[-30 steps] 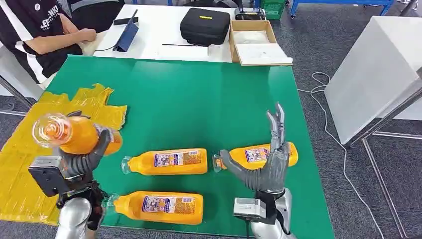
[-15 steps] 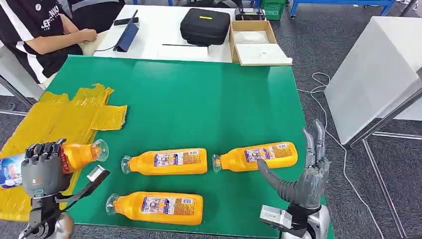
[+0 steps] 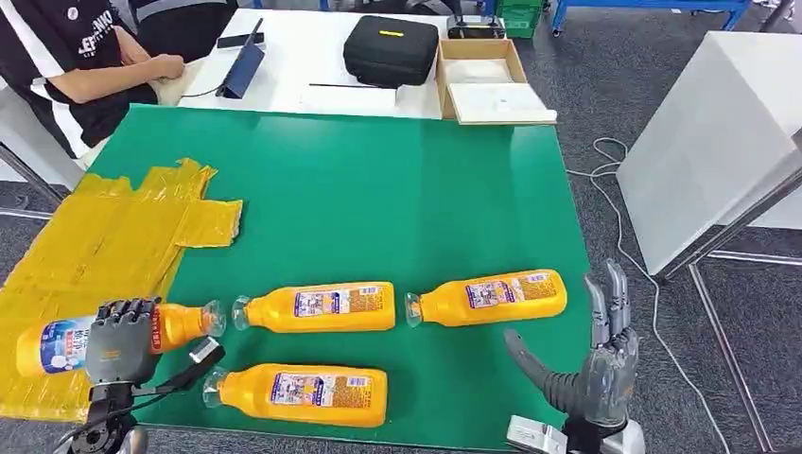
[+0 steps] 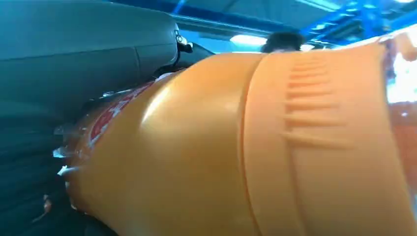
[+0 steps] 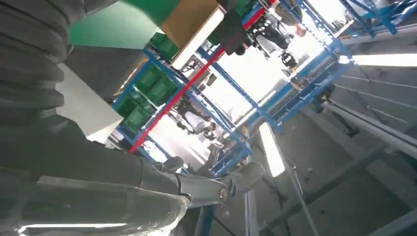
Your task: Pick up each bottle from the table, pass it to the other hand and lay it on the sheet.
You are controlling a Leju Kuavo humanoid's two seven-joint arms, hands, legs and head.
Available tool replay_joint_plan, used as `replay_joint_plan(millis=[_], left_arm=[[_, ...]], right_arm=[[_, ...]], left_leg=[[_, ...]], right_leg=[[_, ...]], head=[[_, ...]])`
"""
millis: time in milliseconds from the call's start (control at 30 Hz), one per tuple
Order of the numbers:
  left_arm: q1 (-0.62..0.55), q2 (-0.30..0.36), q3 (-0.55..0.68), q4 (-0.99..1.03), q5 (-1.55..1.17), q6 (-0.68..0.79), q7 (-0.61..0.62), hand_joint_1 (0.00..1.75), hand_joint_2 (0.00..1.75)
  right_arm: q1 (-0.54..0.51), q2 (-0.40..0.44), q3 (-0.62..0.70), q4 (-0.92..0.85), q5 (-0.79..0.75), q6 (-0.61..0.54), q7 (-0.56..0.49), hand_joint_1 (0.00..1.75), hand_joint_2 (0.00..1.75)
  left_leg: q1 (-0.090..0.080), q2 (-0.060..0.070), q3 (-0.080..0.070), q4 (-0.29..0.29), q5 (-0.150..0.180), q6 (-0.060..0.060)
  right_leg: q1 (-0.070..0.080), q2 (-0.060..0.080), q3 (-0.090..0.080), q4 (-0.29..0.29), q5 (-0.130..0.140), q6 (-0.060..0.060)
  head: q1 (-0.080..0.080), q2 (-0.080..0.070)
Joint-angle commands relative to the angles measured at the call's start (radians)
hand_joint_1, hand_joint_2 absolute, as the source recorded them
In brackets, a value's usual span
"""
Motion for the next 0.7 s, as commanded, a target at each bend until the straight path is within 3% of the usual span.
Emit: replay_joint_plan(millis=[33,167,200,267,700], left_arm=[[-0.087,-0.028,0.162,0.177,-0.008,0.003,-0.058,1.75,1.75],[-0.088,-0.048,0.187,0.175,-0.004,0.003,-0.063,1.75,1.75],[-0.081,-0.057,0.214,0.164,0.007,0.003,-0.078,0.51,1.75],[-0.063,-0.064,0.225,0.137,0.01,0.003,-0.092,0.0,1.75],[-0.031,-0.083,0.255,0.104,0.027,0.003,-0.124,0.0,1.75]], right_arm=[[0.019,-0.005,-0.032,0.008,0.003,-0.042,0.01,0.0,1.75],[0.046,0.004,-0.038,-0.012,0.023,-0.042,0.013,0.0,1.75],[0.049,0.002,-0.034,-0.015,0.027,-0.042,0.017,0.0,1.75],[0.049,0.0,-0.033,-0.017,0.031,-0.042,0.021,0.0,1.75],[0.054,-0.025,-0.024,-0.018,0.02,-0.042,0.025,0.0,1.75]], left_leg=[[0.001,0.0,0.003,0.0,-0.001,-0.002],[0.0,-0.002,0.002,-0.001,0.0,-0.001],[0.0,-0.003,0.003,0.0,0.0,-0.002],[0.0,-0.001,0.003,0.0,-0.001,-0.001],[0.0,0.001,0.004,0.0,-0.001,-0.001]], right_leg=[[0.001,-0.001,0.003,-0.001,0.0,-0.003],[0.0,-0.003,0.003,-0.001,-0.001,-0.002],[0.001,-0.004,0.004,-0.001,-0.001,-0.003],[0.001,-0.002,0.004,-0.001,-0.001,-0.002],[0.001,-0.001,0.004,-0.001,0.0,-0.002]], head=[[0.0,0.0],[0.0,0.0],[-0.001,0.0],[0.0,0.0],[0.0,0.0]])
